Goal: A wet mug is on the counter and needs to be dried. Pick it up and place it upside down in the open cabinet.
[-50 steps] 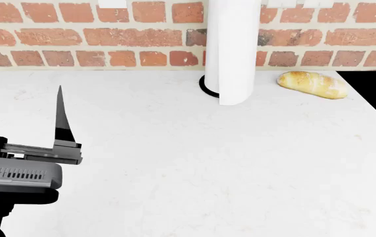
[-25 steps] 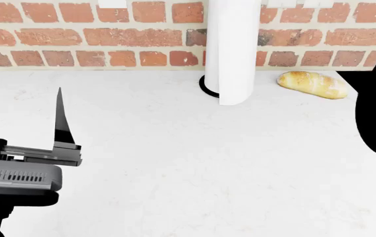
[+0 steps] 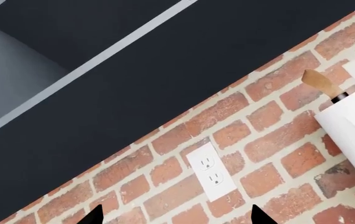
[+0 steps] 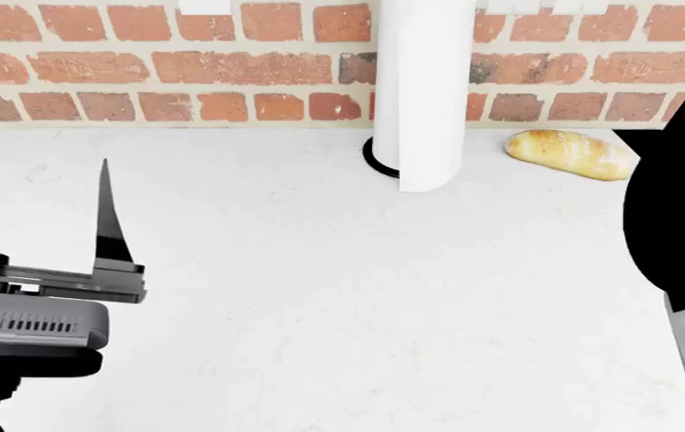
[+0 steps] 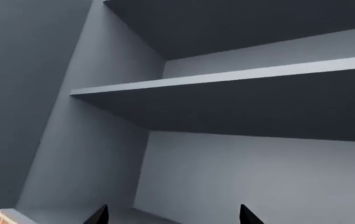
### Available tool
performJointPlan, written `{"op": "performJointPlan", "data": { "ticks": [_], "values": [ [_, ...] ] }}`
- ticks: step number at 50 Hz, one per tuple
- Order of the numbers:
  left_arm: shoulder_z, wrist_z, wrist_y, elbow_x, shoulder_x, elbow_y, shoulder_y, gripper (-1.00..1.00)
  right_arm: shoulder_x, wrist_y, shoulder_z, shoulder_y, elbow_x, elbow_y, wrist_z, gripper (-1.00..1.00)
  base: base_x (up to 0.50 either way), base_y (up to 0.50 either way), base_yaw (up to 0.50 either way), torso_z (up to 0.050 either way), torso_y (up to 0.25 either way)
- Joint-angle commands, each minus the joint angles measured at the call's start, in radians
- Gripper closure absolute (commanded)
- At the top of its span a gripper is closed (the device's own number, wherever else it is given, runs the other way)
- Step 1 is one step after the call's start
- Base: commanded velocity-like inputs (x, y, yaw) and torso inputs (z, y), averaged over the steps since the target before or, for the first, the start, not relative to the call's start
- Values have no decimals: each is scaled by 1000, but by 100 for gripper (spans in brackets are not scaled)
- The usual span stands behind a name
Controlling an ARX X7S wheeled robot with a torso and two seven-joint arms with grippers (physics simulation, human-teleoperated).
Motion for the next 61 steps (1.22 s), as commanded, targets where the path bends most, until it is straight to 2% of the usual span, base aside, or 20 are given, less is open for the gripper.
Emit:
{"op": "performJointPlan", "data": {
  "ticks": [1,36,46,50,61],
  "values": [
    [-9,3,-7,-7,-4,5,-6,-100,7,33,8,-46,82,-58,62,-100,0,0,0,0,0],
    [7,13,-15,9,7,1,-15,-100,-10,178,128,-219,447,-256,345,-100,0,0,0,0,0],
    [4,15,-6,9,8,-5,-11,-100,-8,159,104,-242,602,-257,450,-100,0,0,0,0,0],
    [0,16,-12,4,7,-6,-16,-100,-4,162,99,-304,698,-305,528,-100,0,0,0,0,0],
    [8,25,-25,-6,17,-19,-38,-100,43,121,61,-374,704,-359,518,-100,0,0,0,0,0]
  ]
}}
